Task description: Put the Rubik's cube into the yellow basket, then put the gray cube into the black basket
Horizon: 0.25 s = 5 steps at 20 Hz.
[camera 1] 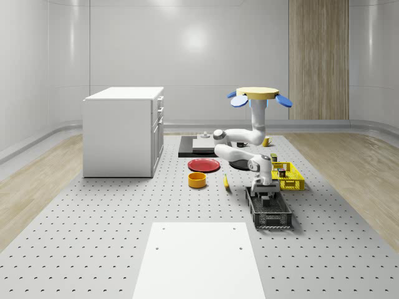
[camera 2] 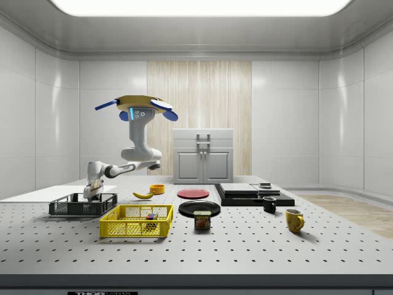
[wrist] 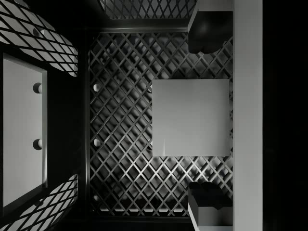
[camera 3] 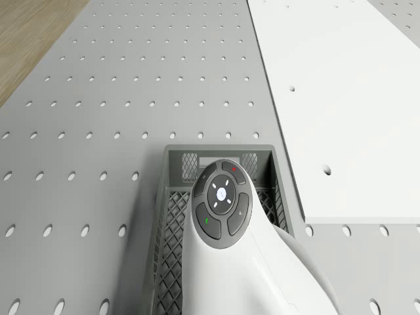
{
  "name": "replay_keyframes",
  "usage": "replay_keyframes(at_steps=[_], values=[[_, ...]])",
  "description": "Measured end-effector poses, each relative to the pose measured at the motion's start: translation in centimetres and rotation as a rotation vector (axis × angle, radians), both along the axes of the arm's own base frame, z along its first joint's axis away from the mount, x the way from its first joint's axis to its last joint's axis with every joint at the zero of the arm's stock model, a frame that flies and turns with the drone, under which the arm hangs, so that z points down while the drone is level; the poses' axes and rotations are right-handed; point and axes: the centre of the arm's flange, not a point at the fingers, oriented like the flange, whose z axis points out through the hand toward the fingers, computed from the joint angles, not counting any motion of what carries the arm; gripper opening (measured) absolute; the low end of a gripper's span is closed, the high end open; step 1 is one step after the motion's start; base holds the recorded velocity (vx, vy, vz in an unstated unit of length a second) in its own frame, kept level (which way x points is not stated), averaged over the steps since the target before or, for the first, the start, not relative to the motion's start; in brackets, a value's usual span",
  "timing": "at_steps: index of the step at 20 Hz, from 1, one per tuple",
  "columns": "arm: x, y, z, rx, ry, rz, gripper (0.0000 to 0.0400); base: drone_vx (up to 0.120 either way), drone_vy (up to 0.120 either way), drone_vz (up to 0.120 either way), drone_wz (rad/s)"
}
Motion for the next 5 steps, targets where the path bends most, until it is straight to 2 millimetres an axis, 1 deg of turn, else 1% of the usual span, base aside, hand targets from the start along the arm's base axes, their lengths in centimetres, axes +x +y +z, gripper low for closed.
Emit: replay_keyframes(at_steps=[5], values=[[0.0, 0.0, -0.86, 0.0, 0.0, 0.0, 0.0399, 0.0, 0.0, 0.0, 0.0]])
